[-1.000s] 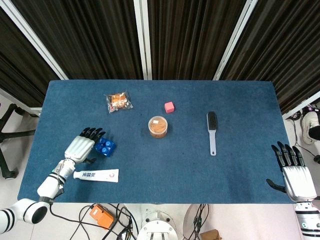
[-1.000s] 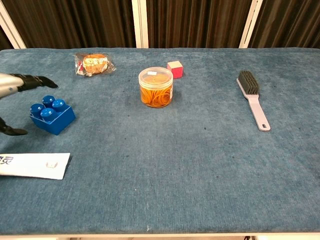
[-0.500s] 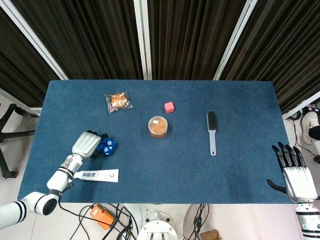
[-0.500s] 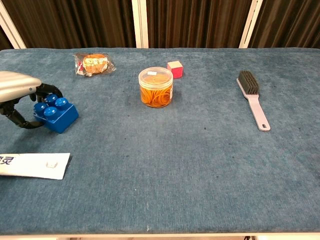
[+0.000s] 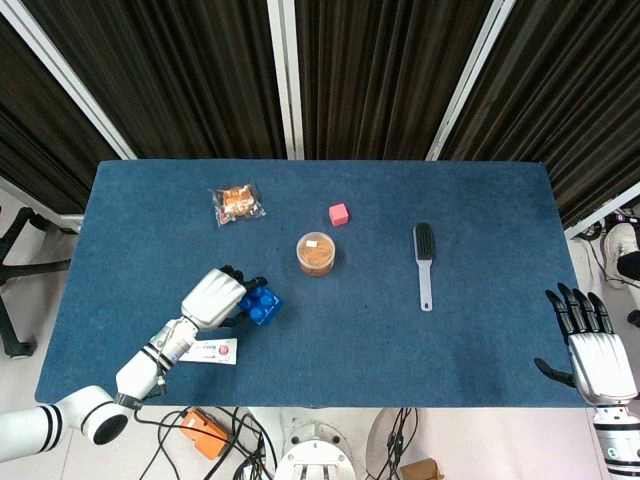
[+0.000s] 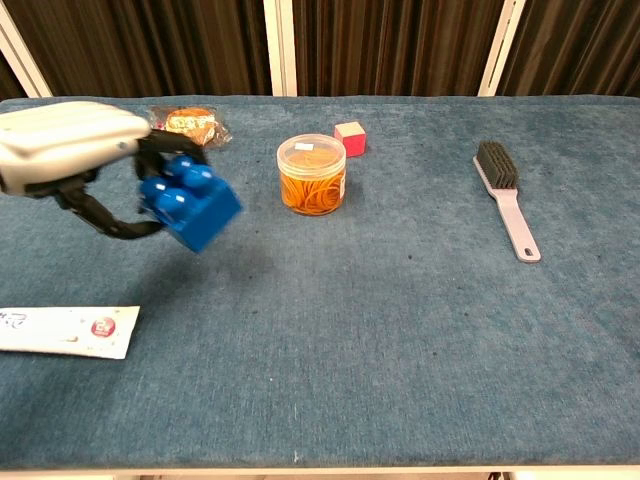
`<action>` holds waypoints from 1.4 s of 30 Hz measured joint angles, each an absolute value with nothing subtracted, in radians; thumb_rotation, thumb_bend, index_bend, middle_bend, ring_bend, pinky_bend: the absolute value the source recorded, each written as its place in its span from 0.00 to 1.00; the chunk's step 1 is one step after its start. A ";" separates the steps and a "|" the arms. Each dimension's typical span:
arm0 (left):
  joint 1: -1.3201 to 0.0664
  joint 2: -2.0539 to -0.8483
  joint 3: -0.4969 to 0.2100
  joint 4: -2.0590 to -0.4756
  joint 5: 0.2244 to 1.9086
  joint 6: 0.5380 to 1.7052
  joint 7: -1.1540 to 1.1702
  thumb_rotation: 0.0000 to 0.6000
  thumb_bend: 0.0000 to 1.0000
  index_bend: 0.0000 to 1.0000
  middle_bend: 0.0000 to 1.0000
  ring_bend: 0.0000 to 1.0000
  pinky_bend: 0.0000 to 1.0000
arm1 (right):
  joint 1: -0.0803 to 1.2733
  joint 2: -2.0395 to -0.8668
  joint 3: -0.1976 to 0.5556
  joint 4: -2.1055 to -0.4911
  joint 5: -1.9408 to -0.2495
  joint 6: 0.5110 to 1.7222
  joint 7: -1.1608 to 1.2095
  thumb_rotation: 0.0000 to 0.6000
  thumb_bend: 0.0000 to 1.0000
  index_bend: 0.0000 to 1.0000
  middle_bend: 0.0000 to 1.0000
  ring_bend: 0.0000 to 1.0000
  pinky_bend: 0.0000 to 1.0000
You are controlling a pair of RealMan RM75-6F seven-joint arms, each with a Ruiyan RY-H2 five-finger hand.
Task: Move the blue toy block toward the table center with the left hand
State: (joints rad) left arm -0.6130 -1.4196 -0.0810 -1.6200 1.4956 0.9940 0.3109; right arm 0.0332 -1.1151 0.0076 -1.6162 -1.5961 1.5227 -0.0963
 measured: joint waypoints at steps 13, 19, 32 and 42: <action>-0.698 -1.593 -0.064 -1.692 1.344 0.894 0.729 1.00 0.36 0.54 0.58 0.44 0.41 | 0.026 -1.102 0.004 -1.608 -1.614 1.543 -0.057 1.00 0.23 0.00 0.00 0.00 0.00; -0.725 -1.635 -0.043 -1.660 1.249 0.858 0.799 1.00 0.21 0.29 0.39 0.30 0.35 | 0.021 -1.099 0.006 -1.604 -1.616 1.557 -0.048 1.00 0.23 0.00 0.00 0.00 0.00; -0.714 -1.546 0.002 -1.795 1.292 0.947 0.825 1.00 0.12 0.07 0.11 0.09 0.26 | 0.023 -1.104 0.005 -1.608 -1.615 1.547 -0.066 1.00 0.23 0.00 0.00 0.00 0.00; -0.500 -1.320 0.082 -1.917 1.363 1.340 0.820 1.00 0.13 0.00 0.01 0.00 0.11 | 0.019 -1.113 0.000 -1.611 -1.623 1.549 -0.092 1.00 0.23 0.00 0.00 0.00 0.00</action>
